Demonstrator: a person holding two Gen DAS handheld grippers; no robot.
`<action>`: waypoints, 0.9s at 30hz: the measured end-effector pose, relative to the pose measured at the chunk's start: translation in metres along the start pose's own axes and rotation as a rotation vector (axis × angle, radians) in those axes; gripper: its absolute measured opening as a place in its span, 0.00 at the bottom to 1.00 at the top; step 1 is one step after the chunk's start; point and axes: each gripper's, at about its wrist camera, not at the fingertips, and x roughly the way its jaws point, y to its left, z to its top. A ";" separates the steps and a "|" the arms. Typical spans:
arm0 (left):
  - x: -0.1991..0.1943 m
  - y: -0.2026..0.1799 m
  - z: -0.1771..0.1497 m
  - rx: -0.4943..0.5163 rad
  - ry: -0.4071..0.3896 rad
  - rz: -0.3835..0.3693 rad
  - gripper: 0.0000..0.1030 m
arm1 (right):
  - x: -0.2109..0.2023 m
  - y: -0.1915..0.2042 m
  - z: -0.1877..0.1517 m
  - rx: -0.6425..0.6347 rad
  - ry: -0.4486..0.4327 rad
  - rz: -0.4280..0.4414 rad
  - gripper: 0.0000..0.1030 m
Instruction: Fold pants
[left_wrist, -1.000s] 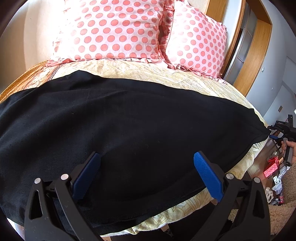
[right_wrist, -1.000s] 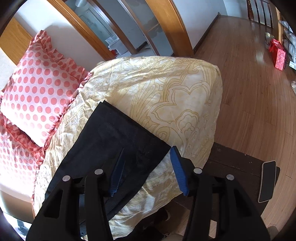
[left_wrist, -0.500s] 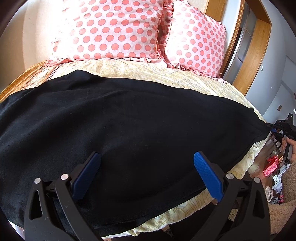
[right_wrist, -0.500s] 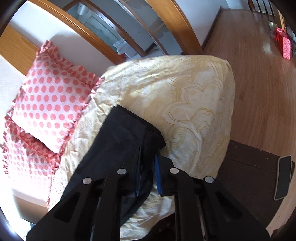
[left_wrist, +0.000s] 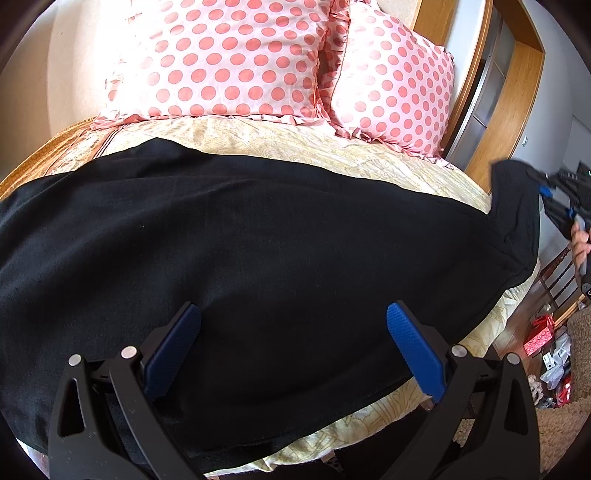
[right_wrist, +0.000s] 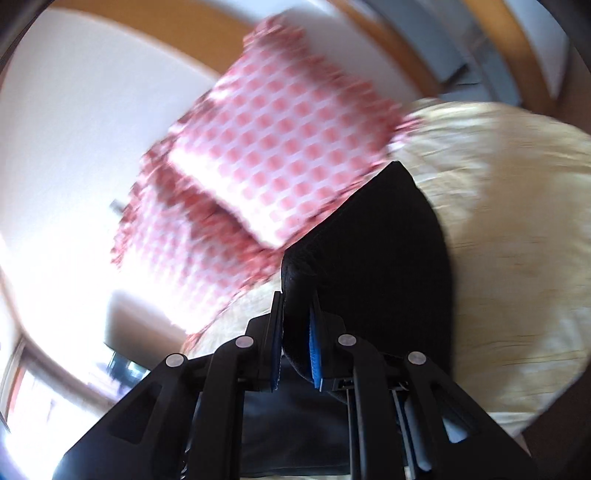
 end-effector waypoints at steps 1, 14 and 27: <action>-0.001 0.000 0.000 -0.005 0.000 -0.002 0.98 | 0.012 0.013 -0.005 -0.024 0.034 0.032 0.13; -0.024 0.016 -0.006 -0.049 -0.033 0.027 0.98 | 0.172 0.091 -0.153 -0.161 0.614 0.193 0.13; -0.038 0.036 -0.006 -0.114 -0.062 0.071 0.98 | 0.183 0.150 -0.169 -0.308 0.642 0.303 0.13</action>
